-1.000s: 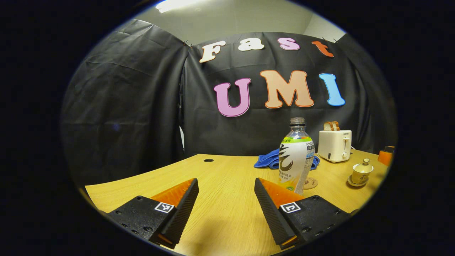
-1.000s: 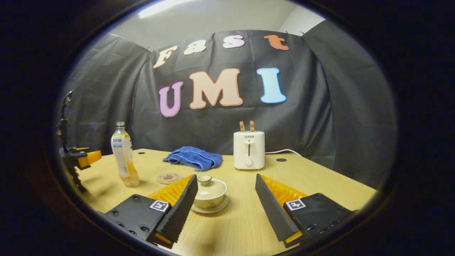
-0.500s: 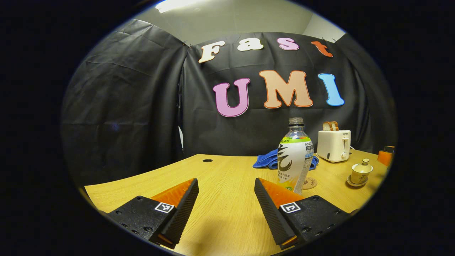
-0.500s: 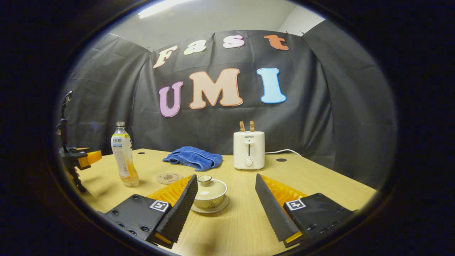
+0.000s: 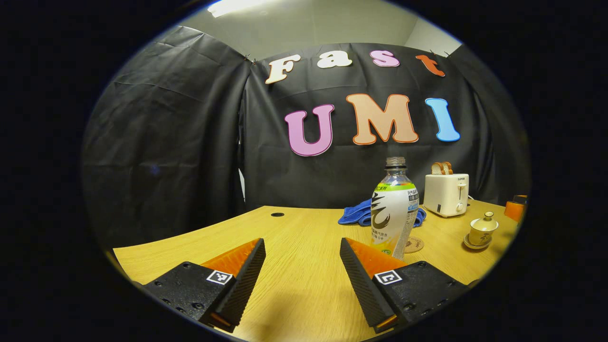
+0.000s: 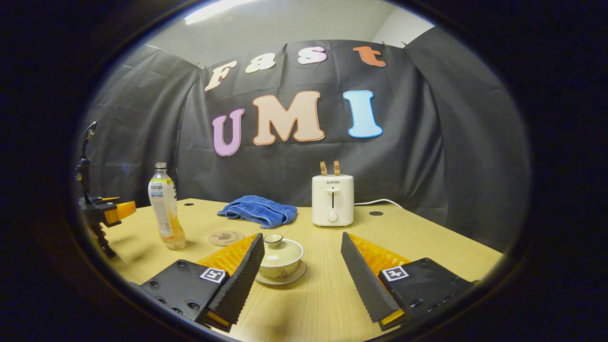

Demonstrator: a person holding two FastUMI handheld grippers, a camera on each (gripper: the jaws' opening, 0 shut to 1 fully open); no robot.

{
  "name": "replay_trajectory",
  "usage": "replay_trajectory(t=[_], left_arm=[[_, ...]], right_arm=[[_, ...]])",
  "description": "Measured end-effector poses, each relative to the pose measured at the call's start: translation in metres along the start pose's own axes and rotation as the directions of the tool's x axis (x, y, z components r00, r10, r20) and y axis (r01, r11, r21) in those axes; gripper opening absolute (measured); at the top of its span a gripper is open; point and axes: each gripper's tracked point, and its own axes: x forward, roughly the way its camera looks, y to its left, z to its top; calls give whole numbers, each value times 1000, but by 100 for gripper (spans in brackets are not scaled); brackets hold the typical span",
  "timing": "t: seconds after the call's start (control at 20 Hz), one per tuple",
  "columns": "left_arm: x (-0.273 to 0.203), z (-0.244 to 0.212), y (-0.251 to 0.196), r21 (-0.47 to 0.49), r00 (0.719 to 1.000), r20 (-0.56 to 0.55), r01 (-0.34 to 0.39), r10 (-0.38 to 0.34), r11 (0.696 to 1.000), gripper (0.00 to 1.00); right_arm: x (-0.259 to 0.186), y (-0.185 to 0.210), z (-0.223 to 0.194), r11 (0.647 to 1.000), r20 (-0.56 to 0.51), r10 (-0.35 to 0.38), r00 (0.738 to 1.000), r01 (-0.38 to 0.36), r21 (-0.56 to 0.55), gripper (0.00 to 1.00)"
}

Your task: Open the teacup lid with one hand, grasp the water bottle and pour water into the teacup with the other hand; after pouring, place the water bottle on the coaster and then close the teacup lid.

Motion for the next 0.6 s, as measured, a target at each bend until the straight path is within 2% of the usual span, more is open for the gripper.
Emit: replay_trajectory(t=[0.15, 0.45, 0.6], left_arm=[[0, 0, 0, 0, 1000, 0, 0, 0, 1000, 92], [0, -1, -1, 0, 1000, 1, 0, 0, 1000, 92], [0, -1, -1, -2, 1000, 2, 4, -4, 1000, 92]], right_arm=[[0, 2, 1, 1000, 2, 7, 1000, -7, 0, 100], [16, 25, -3, 995, -12, 100, 995, -100, 0, 100], [34, 33, -7, 993, -39, 114, 993, -114, -1, 100]])
